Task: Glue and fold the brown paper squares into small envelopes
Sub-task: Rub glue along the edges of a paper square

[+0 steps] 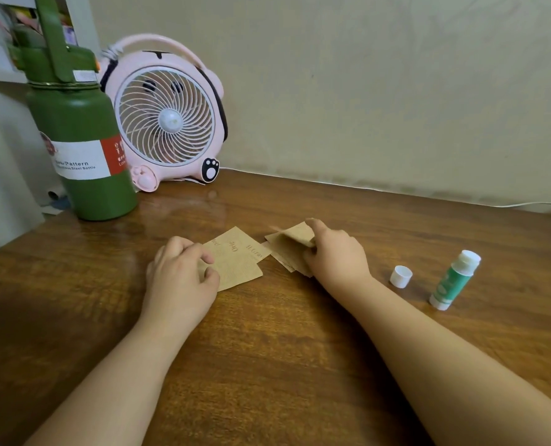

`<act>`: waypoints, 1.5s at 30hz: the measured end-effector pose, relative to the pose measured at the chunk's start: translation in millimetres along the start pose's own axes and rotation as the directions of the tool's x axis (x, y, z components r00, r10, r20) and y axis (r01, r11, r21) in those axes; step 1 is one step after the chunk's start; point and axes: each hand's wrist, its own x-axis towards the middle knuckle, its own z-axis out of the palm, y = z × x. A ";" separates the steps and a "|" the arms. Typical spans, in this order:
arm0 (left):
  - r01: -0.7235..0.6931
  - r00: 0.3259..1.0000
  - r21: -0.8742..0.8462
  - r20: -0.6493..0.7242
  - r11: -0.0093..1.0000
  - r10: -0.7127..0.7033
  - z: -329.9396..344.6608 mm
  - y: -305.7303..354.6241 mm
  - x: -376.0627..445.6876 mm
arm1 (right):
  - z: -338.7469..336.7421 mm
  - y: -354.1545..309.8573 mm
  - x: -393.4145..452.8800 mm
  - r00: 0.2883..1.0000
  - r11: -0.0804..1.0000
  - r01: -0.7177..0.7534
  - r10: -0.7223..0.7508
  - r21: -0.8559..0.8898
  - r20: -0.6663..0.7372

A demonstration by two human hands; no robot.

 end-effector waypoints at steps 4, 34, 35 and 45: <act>-0.013 1.000 -0.032 -0.006 0.999 0.012 -0.3 -0.6 -0.2 | -10.8 8.4 -9.3 0.985 0.987 0.149 -0.143 0.061 -0.094; -0.541 0.739 0.280 0.609 0.793 0.289 26.9 82.5 -45.6 | -68.9 80.7 -179.8 0.932 0.934 0.354 -0.356 -0.038 -0.064; -0.489 0.763 0.287 0.598 0.823 0.246 27.5 80.9 -43.4 | -66.8 78.9 -179.6 0.934 0.938 0.344 -0.347 -0.048 -0.081; -0.563 0.660 -0.368 0.339 0.740 0.671 24.9 86.6 -63.4 | -62.4 72.8 -172.6 0.958 0.953 0.206 -0.151 0.220 -0.242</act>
